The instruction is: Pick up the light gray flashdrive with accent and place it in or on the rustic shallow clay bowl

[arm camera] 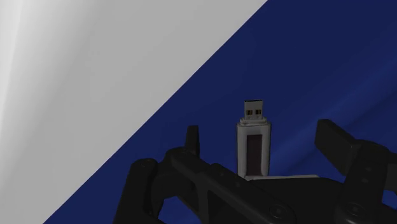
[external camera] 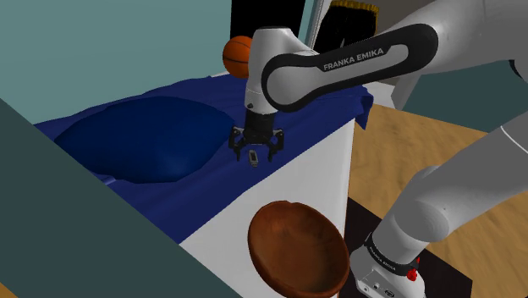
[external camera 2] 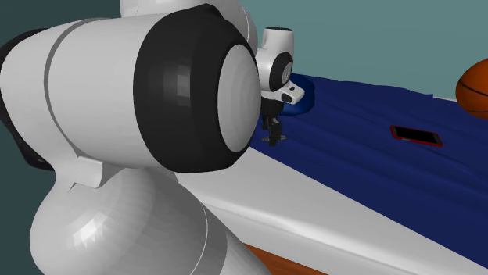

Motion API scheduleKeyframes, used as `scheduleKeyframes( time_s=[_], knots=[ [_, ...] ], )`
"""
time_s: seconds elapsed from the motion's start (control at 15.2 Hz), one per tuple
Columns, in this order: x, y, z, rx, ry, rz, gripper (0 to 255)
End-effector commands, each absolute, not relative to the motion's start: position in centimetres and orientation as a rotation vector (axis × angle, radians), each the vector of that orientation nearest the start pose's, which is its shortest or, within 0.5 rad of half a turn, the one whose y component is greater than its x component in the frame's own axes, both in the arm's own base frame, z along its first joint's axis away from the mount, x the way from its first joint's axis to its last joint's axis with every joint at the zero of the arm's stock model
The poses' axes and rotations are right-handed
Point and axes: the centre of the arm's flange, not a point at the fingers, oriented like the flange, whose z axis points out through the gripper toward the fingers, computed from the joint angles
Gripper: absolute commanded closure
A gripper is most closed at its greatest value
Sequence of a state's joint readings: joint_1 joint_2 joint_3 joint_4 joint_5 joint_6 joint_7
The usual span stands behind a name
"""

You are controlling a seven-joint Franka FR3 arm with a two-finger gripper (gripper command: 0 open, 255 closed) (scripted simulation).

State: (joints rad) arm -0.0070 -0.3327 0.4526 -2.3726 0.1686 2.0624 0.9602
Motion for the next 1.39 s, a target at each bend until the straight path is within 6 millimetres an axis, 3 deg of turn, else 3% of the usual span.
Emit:
scheduleKeyframes(
  time_s=[0.0,0.07,0.66,1.32],
  knots=[
    [39.9,20.7,43.8,-2.991,0.953,0.009,0],
    [39.9,20.7,43.8,-2.991,0.953,0.009,255],
    [39.9,20.7,43.8,-2.991,0.953,0.009,255],
    [39.9,20.7,49.1,-2.991,0.953,0.009,255]
  ],
)
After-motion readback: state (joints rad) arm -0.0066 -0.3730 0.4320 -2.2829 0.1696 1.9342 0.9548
